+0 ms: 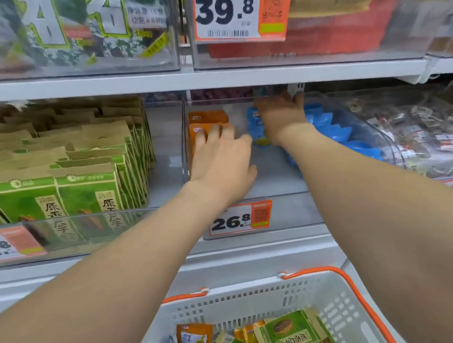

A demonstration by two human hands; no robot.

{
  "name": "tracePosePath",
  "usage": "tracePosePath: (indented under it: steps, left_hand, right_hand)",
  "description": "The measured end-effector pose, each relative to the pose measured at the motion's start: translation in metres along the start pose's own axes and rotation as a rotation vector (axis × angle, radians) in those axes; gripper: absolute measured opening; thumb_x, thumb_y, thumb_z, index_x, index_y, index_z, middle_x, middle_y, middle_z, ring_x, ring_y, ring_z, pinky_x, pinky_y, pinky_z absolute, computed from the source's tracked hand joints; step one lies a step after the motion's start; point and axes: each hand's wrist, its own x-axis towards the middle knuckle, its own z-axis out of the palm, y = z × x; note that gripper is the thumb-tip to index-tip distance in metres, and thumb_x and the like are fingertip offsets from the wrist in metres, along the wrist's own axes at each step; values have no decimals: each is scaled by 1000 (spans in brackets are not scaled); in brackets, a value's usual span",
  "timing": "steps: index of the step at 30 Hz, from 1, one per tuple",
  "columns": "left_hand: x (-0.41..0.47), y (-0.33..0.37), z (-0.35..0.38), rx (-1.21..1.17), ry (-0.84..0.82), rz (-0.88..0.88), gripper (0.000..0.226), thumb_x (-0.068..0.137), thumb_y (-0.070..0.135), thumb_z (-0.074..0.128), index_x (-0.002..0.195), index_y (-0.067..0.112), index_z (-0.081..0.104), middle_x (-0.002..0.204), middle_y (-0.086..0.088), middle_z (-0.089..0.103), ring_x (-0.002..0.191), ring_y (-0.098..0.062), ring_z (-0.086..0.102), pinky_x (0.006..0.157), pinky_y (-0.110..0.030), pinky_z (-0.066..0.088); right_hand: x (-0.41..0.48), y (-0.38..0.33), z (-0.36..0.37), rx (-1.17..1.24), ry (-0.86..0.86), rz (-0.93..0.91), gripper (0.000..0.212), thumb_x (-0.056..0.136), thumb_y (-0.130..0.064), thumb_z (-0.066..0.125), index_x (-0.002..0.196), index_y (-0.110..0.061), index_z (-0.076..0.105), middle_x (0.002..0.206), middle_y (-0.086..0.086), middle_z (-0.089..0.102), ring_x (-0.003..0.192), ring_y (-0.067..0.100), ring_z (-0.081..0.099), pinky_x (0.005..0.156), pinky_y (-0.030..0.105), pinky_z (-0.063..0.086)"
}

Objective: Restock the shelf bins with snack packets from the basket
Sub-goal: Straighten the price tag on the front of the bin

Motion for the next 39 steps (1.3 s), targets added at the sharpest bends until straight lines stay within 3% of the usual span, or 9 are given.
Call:
tracePosePath:
  steps: [8, 12, 15, 17, 20, 24, 29, 35, 39]
  left_hand:
    - [4, 1, 4, 113, -17, -38, 57, 86, 34, 78, 134, 20, 51, 141, -16, 49, 129, -40, 47, 104, -50, 37]
    - [5, 2, -2, 186, -82, -42, 78, 75, 32, 88, 138, 19, 44, 143, -16, 43, 128, -43, 46, 100, -50, 40]
    - [5, 1, -11, 294, -96, 23, 70, 74, 21, 87, 133, 21, 51, 141, -14, 46, 128, -40, 47, 101, -51, 38]
    - [4, -1, -14, 327, -101, 86, 68, 76, 13, 84, 136, 19, 51, 142, -13, 46, 131, -41, 45, 104, -55, 38]
    - [0, -2, -15, 346, -87, 140, 65, 80, 3, 76, 137, 18, 48, 143, -13, 45, 132, -41, 46, 107, -57, 39]
    - [-9, -5, -20, 206, -65, 102, 63, 81, 6, 77, 136, 18, 47, 136, -13, 46, 125, -39, 51, 103, -50, 40]
    - [-35, -5, -24, 21, 196, 54, 33, 88, 18, 66, 120, 16, 58, 116, -8, 56, 106, -34, 56, 81, -41, 38]
    - [-111, -4, -16, 65, 555, 110, 13, 84, 17, 57, 97, 13, 59, 93, -8, 55, 85, -34, 50, 73, -47, 36]
    - [-167, -18, 26, 67, 445, 252, 13, 77, 14, 61, 89, 11, 55, 85, -10, 50, 74, -33, 46, 64, -44, 32]
  right_hand:
    - [18, -8, 30, -151, 110, 135, 39, 87, -2, 62, 126, -4, 62, 130, 22, 60, 131, 41, 46, 118, 57, 27]
    - [13, -12, 28, -257, 269, 228, 40, 65, -1, 58, 103, -6, 70, 98, 17, 70, 96, 37, 67, 93, 49, 54]
    - [11, -10, 27, -202, 305, 207, 30, 59, -7, 64, 89, -10, 72, 80, 14, 68, 76, 32, 67, 75, 40, 58]
    - [-2, -14, 11, -199, 253, 230, 29, 60, -8, 75, 89, -10, 73, 84, 14, 69, 80, 32, 68, 75, 38, 55]
    - [-12, -14, 2, -75, 43, 175, 41, 82, -7, 73, 121, -11, 64, 119, 14, 67, 114, 35, 63, 94, 40, 47]
    - [-36, -16, -5, 232, -143, 166, 50, 92, -9, 65, 139, -8, 48, 135, 18, 55, 122, 38, 60, 85, 39, 49]
    - [-90, -24, -28, 461, -1, 103, 30, 96, -15, 56, 124, -4, 58, 123, 25, 59, 110, 46, 61, 82, 43, 51]
    - [-173, -42, -25, 399, 571, -153, 21, 83, -28, 46, 75, -13, 59, 59, 7, 60, 51, 37, 57, 48, 31, 35]
    - [-223, -64, 10, 440, 483, -332, 23, 78, -31, 45, 69, -15, 60, 54, 9, 59, 45, 37, 57, 45, 31, 38]
